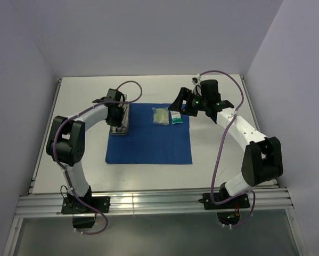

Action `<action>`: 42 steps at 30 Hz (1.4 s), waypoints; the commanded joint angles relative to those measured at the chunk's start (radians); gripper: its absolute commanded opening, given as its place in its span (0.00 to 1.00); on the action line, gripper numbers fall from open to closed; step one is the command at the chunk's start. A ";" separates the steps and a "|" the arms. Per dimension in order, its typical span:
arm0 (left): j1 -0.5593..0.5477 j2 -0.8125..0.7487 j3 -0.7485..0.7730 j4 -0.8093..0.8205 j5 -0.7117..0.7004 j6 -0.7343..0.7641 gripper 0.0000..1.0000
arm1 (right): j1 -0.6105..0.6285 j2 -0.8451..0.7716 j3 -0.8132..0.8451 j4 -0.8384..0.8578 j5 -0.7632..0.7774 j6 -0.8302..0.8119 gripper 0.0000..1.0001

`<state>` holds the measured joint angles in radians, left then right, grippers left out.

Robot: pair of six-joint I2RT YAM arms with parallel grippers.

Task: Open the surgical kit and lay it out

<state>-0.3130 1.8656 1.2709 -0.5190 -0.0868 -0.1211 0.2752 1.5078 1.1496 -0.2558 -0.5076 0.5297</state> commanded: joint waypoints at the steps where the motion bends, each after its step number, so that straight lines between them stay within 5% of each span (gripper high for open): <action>1: -0.001 0.015 0.039 0.014 -0.037 -0.009 0.29 | 0.004 0.000 0.016 0.006 0.009 -0.016 0.83; 15: -0.001 0.066 0.045 0.007 -0.030 -0.017 0.27 | 0.002 0.002 0.019 0.003 0.012 -0.017 0.83; 29: 0.017 0.103 0.110 -0.053 -0.014 -0.051 0.00 | -0.002 -0.003 0.024 -0.002 0.012 -0.017 0.82; 42: 0.020 -0.065 0.093 -0.052 -0.013 -0.009 0.00 | -0.001 -0.004 0.025 0.013 -0.006 -0.007 0.80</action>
<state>-0.2958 1.9137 1.3525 -0.5728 -0.1093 -0.1505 0.2752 1.5093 1.1500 -0.2630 -0.5056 0.5266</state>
